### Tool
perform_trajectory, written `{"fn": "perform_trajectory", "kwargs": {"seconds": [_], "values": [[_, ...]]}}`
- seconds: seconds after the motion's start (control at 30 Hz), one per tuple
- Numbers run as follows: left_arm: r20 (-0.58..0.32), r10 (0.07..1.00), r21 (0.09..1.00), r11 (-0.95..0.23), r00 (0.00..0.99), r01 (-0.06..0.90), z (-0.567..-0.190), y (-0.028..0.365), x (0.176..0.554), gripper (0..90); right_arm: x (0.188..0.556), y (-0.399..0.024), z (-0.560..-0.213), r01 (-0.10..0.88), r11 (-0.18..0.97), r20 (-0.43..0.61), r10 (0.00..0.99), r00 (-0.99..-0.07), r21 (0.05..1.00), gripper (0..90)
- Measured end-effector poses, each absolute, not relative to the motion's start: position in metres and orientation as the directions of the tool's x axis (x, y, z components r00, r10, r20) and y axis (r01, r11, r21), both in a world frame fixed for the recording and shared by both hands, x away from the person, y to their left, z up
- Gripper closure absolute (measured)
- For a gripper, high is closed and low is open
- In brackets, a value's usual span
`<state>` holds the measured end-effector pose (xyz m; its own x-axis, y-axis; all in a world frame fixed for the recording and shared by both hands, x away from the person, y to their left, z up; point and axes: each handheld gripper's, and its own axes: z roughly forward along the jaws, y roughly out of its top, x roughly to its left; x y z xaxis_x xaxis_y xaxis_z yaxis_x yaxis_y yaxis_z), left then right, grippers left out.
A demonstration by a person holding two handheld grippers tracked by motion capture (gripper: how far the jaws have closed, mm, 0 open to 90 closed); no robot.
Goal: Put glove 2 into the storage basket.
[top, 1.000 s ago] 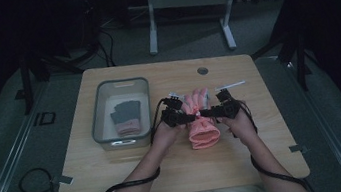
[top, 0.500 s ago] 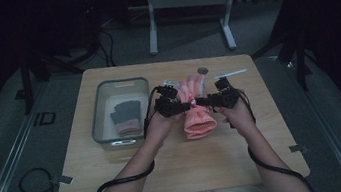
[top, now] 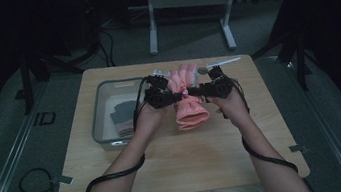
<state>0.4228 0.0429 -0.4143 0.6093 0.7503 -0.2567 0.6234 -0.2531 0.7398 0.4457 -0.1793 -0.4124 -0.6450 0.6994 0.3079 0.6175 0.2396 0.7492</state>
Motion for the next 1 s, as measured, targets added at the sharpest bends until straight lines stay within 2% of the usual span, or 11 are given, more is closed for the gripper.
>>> {"fn": "perform_trajectory", "kwargs": {"seconds": [0.47,0.5,1.0], "values": [[-0.225,0.798,0.748,-0.225,0.559,0.624,-0.388,0.087,0.419,76.2,0.457,-0.139,-0.390,0.588,0.270,0.308,0.648,-0.697,0.762,59.9],[-0.224,0.803,0.749,-0.221,0.553,0.625,-0.387,0.091,0.419,76.3,0.460,-0.126,-0.386,0.578,0.283,0.301,0.636,-0.710,0.765,59.9],[-0.221,0.859,0.742,-0.159,0.461,0.651,-0.383,0.152,0.410,76.3,0.471,-0.061,-0.383,0.548,0.344,0.291,0.575,-0.765,0.762,59.9]]}}
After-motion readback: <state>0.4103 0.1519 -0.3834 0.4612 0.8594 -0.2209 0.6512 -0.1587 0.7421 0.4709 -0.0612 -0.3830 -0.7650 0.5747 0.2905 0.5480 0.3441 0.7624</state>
